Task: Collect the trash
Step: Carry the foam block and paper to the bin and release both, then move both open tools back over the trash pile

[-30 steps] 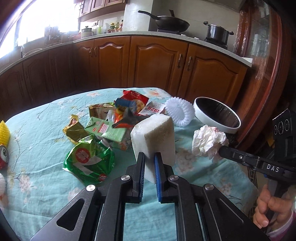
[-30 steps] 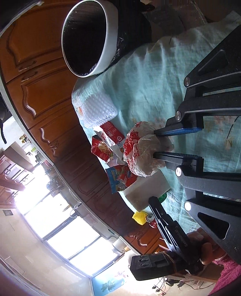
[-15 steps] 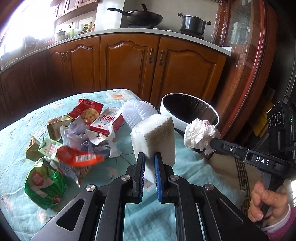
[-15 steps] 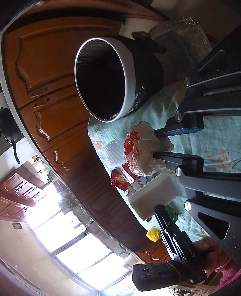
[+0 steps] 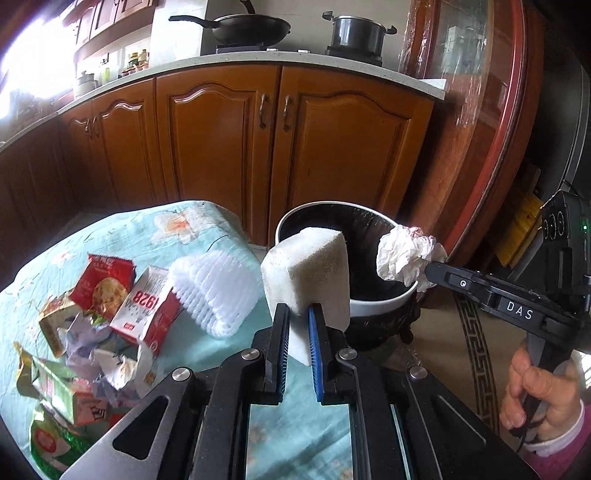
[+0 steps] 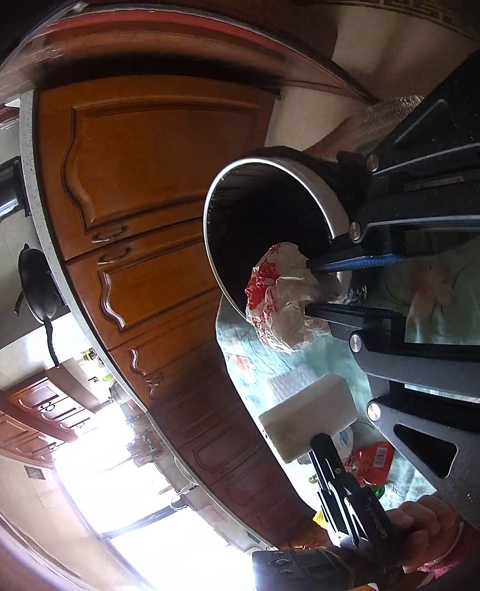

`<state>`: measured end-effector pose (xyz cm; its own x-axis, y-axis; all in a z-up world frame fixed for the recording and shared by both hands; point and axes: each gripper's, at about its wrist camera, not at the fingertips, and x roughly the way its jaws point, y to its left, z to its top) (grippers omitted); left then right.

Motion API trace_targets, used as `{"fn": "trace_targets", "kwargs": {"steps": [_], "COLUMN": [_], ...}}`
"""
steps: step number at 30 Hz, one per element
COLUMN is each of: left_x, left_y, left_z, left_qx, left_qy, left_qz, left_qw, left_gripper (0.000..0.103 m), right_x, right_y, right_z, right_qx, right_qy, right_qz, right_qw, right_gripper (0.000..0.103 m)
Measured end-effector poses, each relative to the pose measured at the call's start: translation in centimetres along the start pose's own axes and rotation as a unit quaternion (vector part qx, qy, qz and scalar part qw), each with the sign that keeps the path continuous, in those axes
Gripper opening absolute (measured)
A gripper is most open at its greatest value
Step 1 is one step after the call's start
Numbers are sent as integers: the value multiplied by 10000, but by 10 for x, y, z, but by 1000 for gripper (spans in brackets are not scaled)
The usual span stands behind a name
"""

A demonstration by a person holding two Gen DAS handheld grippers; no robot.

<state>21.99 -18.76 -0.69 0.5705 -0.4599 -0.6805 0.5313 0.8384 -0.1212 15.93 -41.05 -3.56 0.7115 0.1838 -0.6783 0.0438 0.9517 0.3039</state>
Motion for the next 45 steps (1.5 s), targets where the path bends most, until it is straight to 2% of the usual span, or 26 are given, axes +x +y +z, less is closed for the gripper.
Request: {"fn": "trace_targets", "kwargs": {"steps": [10, 18, 21, 22, 24, 26, 27, 31, 33, 35, 40, 45], "left_x": [72, 125, 144, 148, 153, 152, 151, 135, 123, 110, 75, 37], "left_y": [-16, -19, -21, -21, -21, -22, -21, -17, -12, -9, -1, 12], "left_z": [58, 80, 85, 85, 86, 85, 85, 75, 65, 54, 24, -10], "left_qx": [197, 211, 168, 140, 65, 25, 18, -148, -269, -371, -555, -783], "left_qy": [236, 590, 736, 792, 833, 740, 703, 559, 424, 273, -29, -147], "left_qz": [-179, -148, -107, -84, -73, -104, -72, -119, -129, -114, 17, 82], "left_qw": [9994, 9979, 9971, 9967, 9965, 9972, 9975, 9983, 9987, 9989, 9985, 9968], "left_gripper": [9, 11, 15, 19, 32, 46, 49, 50, 55, 58, 62, 62], "right_x": [27, 51, 57, 59, 63, 63, 62, 53, 47, 39, 26, 18], "right_y": [-23, -31, -34, -36, -39, -43, -44, -45, -43, -39, -21, 3], "right_z": [39, 48, 47, 47, 48, 48, 47, 40, 36, 30, 10, -11], "right_qx": [-246, -447, -447, -437, -359, -282, -268, -66, 28, 114, 341, 354], "right_qy": [253, 502, 592, 624, 670, 642, 612, 453, 344, 211, 57, 19], "right_qz": [-466, -696, -708, -726, -698, -654, -642, -485, -396, -271, -94, 69], "right_qw": [9983, 9953, 9947, 9945, 9947, 9954, 9957, 9978, 9986, 9993, 9994, 9993], "right_gripper": [17, 17, 22, 23, 35, 40, 45, 52, 71, 81, 84, 84]}}
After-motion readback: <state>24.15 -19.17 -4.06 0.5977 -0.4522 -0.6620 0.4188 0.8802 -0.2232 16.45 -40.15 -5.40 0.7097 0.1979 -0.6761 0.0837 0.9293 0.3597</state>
